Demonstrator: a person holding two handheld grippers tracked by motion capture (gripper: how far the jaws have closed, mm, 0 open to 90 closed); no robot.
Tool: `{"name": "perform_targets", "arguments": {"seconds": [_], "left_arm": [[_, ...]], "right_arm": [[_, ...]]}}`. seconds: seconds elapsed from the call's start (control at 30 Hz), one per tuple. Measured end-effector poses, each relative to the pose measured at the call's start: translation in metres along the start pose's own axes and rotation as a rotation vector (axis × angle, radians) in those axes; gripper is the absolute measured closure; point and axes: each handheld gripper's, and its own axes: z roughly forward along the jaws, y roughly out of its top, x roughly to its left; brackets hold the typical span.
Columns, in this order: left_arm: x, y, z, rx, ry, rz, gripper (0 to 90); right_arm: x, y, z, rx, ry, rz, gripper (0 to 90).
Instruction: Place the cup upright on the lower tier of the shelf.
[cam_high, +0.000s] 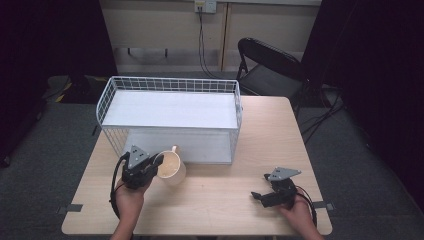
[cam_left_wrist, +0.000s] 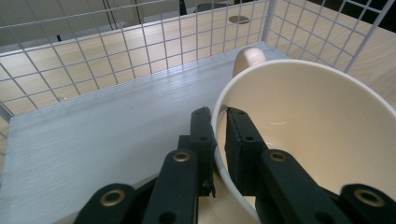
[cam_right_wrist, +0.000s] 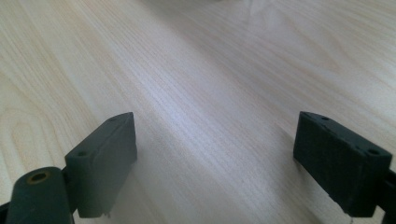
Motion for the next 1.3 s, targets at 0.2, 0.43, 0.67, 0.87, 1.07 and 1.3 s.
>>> {"name": "perform_targets", "arguments": {"seconds": [0.2, 0.43, 0.67, 0.87, 1.07, 1.3], "left_arm": [[0.003, 0.003, 0.001, -0.007, 0.027, -0.005, 82.0], [0.005, 0.006, 0.006, -0.01, 0.049, -0.016, 82.0], [0.005, 0.008, 0.011, -0.019, 0.075, -0.023, 82.1], [0.004, 0.011, 0.014, -0.026, 0.092, -0.023, 82.1], [0.003, 0.015, 0.019, -0.024, 0.115, -0.023, 82.1], [0.002, 0.016, 0.026, -0.028, 0.127, -0.028, 82.1]], "right_arm": [[0.0, 0.0, 0.0, 0.0, 0.0, 0.0, 12.7], [0.0, 0.0, 0.0, 0.0, 0.0, 0.0, 12.7], [0.0, 0.0, 0.0, 0.0, 0.0, 0.0, 12.7], [0.0, 0.0, 0.0, 0.0, -0.001, 0.0, 12.7], [0.0, 0.0, 0.0, 0.0, -0.001, 0.0, 12.7], [0.0, 0.0, 0.0, 0.0, -0.001, 0.001, 12.7]]}}
